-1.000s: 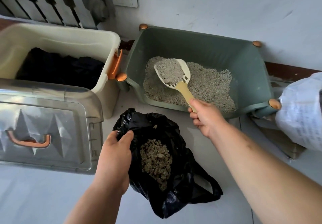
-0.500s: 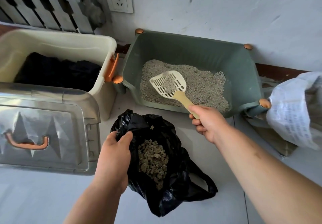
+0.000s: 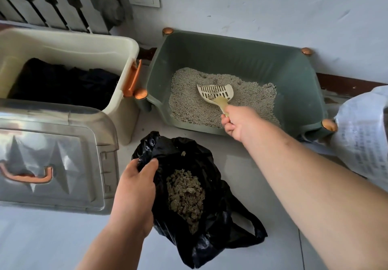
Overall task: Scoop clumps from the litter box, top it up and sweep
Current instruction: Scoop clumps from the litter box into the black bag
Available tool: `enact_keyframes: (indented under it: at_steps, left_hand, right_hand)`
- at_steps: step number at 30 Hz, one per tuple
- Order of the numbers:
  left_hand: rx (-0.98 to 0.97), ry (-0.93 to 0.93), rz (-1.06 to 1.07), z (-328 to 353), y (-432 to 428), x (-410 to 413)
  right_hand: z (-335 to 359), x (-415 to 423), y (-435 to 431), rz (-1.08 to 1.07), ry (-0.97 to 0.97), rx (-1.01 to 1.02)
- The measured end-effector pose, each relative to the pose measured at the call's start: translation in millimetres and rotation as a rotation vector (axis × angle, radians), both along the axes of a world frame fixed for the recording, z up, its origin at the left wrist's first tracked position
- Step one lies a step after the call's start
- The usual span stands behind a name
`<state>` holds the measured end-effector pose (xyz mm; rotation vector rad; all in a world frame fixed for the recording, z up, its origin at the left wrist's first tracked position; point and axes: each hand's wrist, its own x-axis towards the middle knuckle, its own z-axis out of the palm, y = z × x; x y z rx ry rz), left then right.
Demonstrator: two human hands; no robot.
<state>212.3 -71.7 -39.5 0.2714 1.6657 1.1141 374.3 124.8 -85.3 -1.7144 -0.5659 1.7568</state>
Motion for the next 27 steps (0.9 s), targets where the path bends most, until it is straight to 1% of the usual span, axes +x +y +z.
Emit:
enact_keyframes:
  at_steps: [5,8,10,17,23,27]
  left_hand:
    - [-0.004,-0.006,0.016,-6,3,-6]
    - [-0.010,-0.003,0.018,-10,3,-10]
    - [-0.007,-0.002,0.018,-12,3,-13]
    - [0.002,-0.017,0.017,-20,3,-22]
    - [-0.011,-0.009,0.044,-20,4,-25]
    - [-0.013,0.003,0.045,-19,2,-25]
  right_hand:
    - [-21,-33,7,-0.013,-0.074,0.013]
    - [-31,-43,1,-0.024,-0.086,0.096]
    - [-33,-48,-1,-0.038,-0.048,0.109]
    - [-29,-65,-4,-0.097,0.186,0.020]
    - [-27,-54,-12,-0.045,0.159,0.047]
    - [-24,-36,-24,-0.042,0.185,0.079]
